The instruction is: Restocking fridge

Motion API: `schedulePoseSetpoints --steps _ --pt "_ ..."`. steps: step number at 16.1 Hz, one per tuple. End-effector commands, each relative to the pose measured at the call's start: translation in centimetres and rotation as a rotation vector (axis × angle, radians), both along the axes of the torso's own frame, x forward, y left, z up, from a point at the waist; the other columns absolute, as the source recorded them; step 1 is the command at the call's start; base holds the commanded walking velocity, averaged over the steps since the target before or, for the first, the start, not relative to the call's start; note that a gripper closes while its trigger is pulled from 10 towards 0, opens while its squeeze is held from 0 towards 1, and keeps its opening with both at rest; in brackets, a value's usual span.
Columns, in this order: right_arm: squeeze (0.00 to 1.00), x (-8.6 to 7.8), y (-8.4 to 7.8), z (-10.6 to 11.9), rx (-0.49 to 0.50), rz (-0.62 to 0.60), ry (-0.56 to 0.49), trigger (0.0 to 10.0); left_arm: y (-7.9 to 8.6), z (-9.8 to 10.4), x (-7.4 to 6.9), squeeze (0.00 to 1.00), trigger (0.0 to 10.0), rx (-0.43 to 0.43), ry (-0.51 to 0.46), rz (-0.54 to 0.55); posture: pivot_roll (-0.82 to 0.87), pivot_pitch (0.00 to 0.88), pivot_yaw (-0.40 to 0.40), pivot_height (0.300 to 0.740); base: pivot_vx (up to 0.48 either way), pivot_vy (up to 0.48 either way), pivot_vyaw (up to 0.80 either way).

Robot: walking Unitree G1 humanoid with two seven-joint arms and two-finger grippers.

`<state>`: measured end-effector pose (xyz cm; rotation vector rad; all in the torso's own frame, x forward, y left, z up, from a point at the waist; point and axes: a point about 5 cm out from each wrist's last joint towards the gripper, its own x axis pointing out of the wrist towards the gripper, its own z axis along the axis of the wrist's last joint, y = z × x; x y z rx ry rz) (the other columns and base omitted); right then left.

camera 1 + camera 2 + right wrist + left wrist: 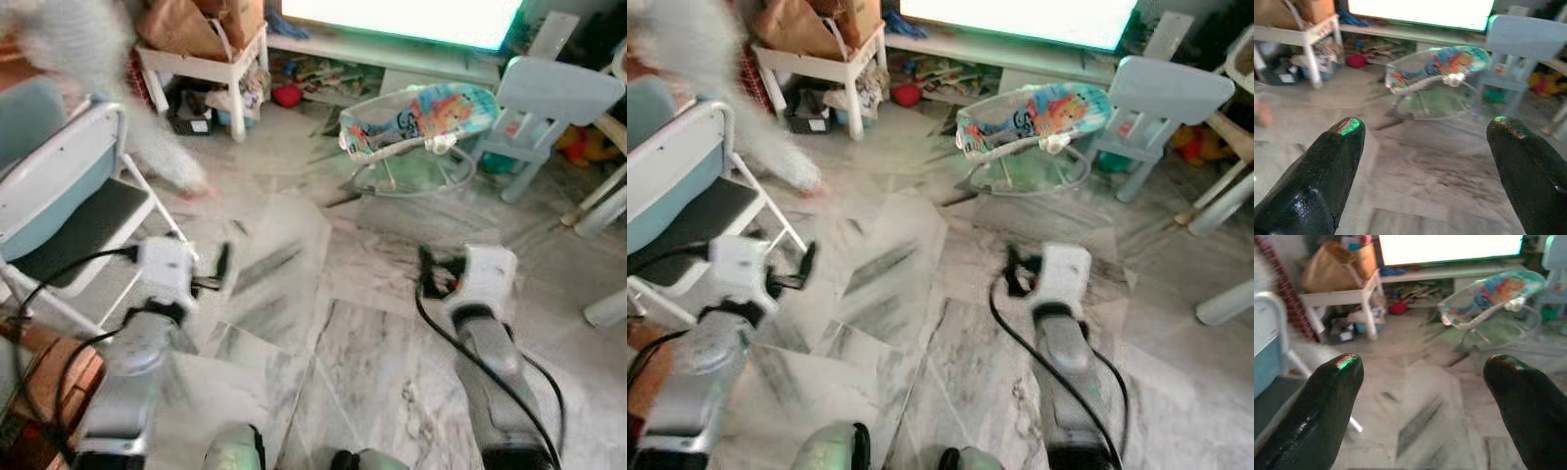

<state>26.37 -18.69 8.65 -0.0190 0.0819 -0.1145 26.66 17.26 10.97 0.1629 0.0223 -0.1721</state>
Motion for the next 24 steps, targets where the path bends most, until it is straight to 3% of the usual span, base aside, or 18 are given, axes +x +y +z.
schedulePoseSetpoints --steps 1,3,6,8,11,14,17,19,20,22,24 --pt "0.00 -1.0 -0.1 0.0 -0.030 0.015 0.008 10.0 -0.4 -0.3 -0.1 0.00 10.0 0.017 0.009 -0.007 0.13 0.135 -0.049 0.740 0.000 0.000 0.00" --pt "0.00 -1.8 0.7 -0.2 -0.027 0.078 0.013 10.0 0.2 -0.7 -1.0 0.00 10.0 0.026 0.019 0.072 0.14 0.144 -0.072 0.740 0.000 0.000 0.29" --pt "0.00 -0.9 1.6 0.4 0.004 0.137 -0.007 10.0 0.5 -1.3 -2.0 0.00 10.0 0.030 0.033 0.120 0.17 0.144 -0.088 0.740 0.000 0.000 0.80" --pt "0.00 0.1 1.7 1.0 0.017 0.145 -0.028 10.0 0.6 -1.1 -1.8 0.00 10.0 0.068 0.031 0.140 0.20 0.148 -0.099 0.740 0.000 0.000 0.80" --pt "0.00 0.9 2.2 1.2 0.022 0.157 -0.035 10.0 0.8 -0.7 -1.2 0.00 10.0 0.054 0.006 0.211 0.20 0.154 -0.114 0.740 0.000 0.000 0.80" --pt "0.00 1.4 2.8 0.6 0.047 0.168 -0.018 10.0 -0.1 -1.4 -1.2 0.00 10.0 -0.004 0.035 0.204 0.20 0.162 -0.149 0.740 0.000 0.000 0.80" --pt "0.00 1.9 3.5 0.2 0.047 0.188 -0.007 10.0 -1.0 -1.8 -1.4 0.00 10.0 0.028 0.033 0.167 0.22 0.153 -0.165 0.740 0.000 0.000 0.80" --pt "0.00 2.4 2.5 1.4 0.022 0.150 -0.052 10.0 -0.1 -1.1 -2.1 0.00 10.0 0.084 0.015 0.173 0.24 0.139 -0.126 0.740 0.000 0.000 0.80" --pt "0.00 2.3 1.8 1.6 0.016 0.126 -0.074 10.0 0.6 -1.1 -2.6 0.00 10.0 0.160 0.016 0.166 0.24 0.132 -0.083 0.740 0.000 0.000 0.00" --pt "0.00 2.3 1.6 1.4 0.033 0.100 -0.082 10.0 1.1 -1.3 -2.6 0.00 10.0 0.106 0.040 0.198 0.23 0.120 -0.038 0.740 0.000 0.000 0.00" --pt "0.00 2.6 1.9 1.7 0.016 0.085 -0.093 10.0 0.4 -0.6 -1.6 0.00 10.0 0.138 0.006 0.151 0.23 0.109 -0.032 0.740 0.000 0.000 0.00"
